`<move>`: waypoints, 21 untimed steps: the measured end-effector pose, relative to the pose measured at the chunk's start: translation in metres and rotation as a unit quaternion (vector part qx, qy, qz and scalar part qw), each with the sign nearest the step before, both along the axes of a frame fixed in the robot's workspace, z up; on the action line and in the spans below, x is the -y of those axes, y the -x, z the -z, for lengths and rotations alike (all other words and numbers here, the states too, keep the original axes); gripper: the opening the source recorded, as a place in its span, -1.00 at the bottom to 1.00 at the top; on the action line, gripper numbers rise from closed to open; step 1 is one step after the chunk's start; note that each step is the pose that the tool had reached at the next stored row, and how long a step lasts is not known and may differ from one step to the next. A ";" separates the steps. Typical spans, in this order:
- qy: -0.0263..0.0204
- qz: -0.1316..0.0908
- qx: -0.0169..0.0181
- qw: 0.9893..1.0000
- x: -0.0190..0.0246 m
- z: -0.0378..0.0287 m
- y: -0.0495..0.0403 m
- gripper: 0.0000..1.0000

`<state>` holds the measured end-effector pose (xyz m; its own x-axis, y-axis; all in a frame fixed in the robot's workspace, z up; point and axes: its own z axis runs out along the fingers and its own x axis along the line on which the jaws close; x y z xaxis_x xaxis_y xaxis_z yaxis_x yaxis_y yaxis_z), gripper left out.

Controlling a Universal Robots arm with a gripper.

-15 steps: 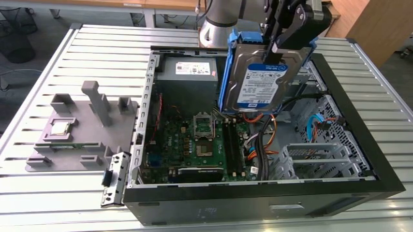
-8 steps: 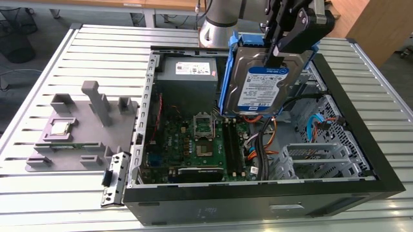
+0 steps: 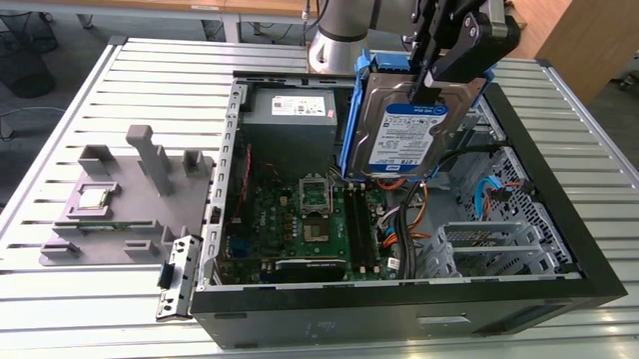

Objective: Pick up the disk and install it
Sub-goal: 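Insert the disk into the insertion slot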

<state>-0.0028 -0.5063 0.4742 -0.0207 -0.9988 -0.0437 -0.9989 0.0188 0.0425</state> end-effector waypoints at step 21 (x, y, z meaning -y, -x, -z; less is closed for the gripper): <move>-0.001 0.000 0.000 1.000 0.0102 0.0001 -0.0010 -0.30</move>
<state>-0.0018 -0.5166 0.4741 -0.0206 -0.9987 -0.0455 -0.9989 0.0187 0.0424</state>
